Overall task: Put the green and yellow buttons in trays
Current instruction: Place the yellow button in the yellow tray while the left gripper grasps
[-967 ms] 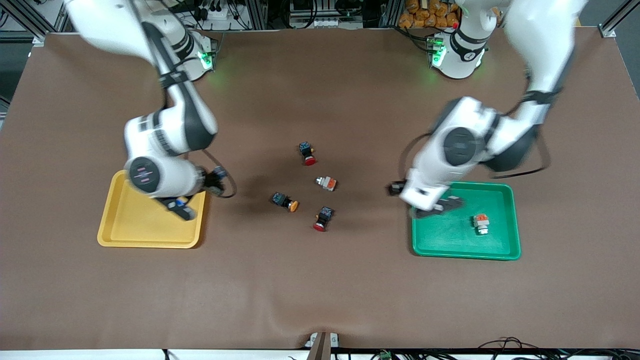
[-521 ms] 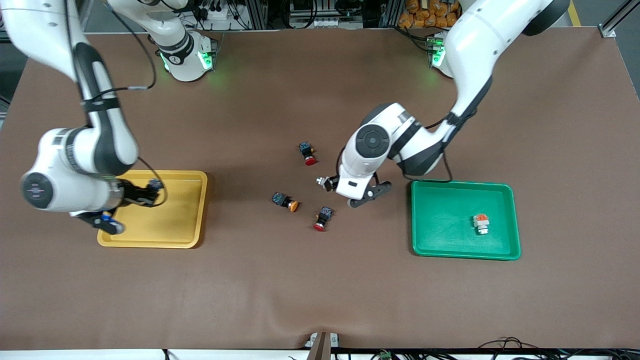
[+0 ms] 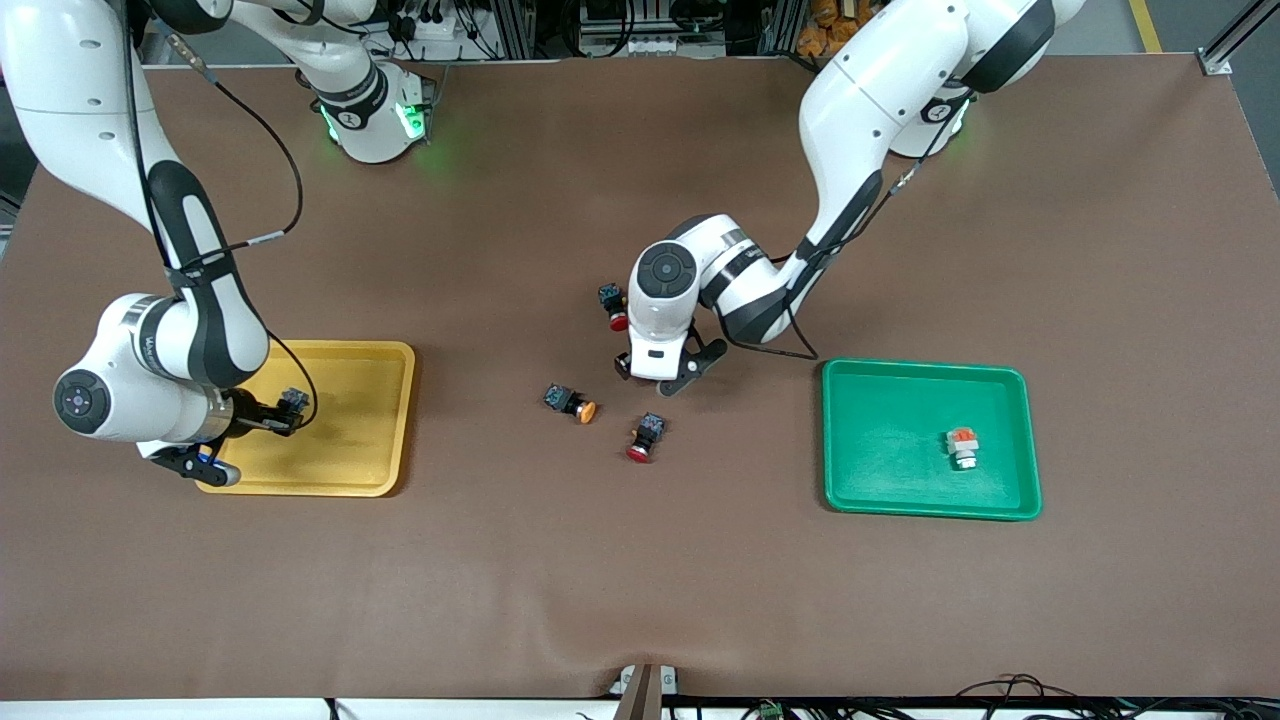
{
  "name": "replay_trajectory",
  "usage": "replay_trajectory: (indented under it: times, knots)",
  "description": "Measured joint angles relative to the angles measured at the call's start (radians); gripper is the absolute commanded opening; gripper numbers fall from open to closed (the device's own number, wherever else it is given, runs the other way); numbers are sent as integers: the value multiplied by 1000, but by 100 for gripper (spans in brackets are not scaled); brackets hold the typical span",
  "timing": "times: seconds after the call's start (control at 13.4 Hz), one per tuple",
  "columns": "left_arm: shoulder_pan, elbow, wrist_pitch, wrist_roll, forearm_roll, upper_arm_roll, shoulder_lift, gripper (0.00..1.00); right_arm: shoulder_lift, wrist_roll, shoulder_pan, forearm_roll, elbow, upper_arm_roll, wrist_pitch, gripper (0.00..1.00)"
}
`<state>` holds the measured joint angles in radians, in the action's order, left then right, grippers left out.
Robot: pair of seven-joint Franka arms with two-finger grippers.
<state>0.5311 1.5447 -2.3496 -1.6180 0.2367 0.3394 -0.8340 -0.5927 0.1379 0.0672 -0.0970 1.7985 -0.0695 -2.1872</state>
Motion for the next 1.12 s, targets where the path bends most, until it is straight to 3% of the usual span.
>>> replay_trajectory:
  times: [0.07,0.15,0.22,0.3,0.52,0.82,1.12]
  knots:
    - [-1,-1,-7,-1,0,-3,-7,0,-4,-23,15,0,0,0,-7,18]
    - [-5,-2,-9,-1,0,-4,-10,0,-7,-38,30,0,0,0,-12,47]
    - [-8,-6,-9,-1,0,-4,-8,0,-8,-46,40,0,0,0,-14,61]
    - [-13,-11,-9,-1,0,-6,-9,0,-8,-46,44,0,0,1,-16,68]
    - [-57,-39,0,31,9,-23,8,0,-8,-46,44,-1,-6,11,-18,70]
    - [-230,-57,207,325,12,-29,136,0,2,26,38,-4,-20,27,7,69]
    - [-386,-10,324,597,16,-32,170,0,46,350,-55,-13,-27,66,78,69]
